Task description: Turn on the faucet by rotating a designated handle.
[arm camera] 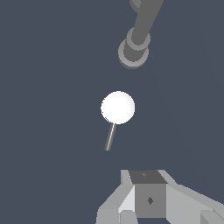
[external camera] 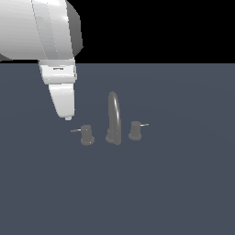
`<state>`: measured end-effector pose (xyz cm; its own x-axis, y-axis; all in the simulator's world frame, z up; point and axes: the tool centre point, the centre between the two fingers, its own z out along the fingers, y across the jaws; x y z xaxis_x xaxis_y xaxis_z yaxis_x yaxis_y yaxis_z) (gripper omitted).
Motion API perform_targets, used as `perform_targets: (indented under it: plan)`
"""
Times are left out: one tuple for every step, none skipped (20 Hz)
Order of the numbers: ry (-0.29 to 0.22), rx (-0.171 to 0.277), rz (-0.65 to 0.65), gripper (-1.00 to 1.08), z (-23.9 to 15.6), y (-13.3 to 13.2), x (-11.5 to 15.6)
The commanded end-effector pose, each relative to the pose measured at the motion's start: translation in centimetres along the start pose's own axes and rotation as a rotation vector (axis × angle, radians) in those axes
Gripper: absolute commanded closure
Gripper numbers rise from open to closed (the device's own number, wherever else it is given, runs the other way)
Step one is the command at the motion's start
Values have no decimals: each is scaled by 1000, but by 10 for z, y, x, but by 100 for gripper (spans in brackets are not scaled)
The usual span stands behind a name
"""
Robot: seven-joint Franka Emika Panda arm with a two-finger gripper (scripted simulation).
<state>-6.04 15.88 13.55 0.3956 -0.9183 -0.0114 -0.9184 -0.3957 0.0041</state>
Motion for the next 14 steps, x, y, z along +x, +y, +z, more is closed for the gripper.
perform_targets:
  plan:
    - [3,1,44,108,13,-10,4]
    - [4,1,61,108,18,-14,6]
    - [5,1,77,108,23,-18,8]
    - [6,1,94,108,28,-22,10]
    - [7,2,110,108,33,-25,12]
    - [8,2,125,108,37,-29,14]
    - [9,2,140,108,41,-32,16]
    - [10,2,154,108,45,-35,17]
    - [11,3,168,108,49,-38,19]
    - [11,3,180,108,53,-41,21]
    - [11,3,193,108,56,-44,23]
    - [12,4,204,108,59,-47,24]
    - [12,4,214,108,62,-49,26]
    - [12,4,223,108,65,-51,27]
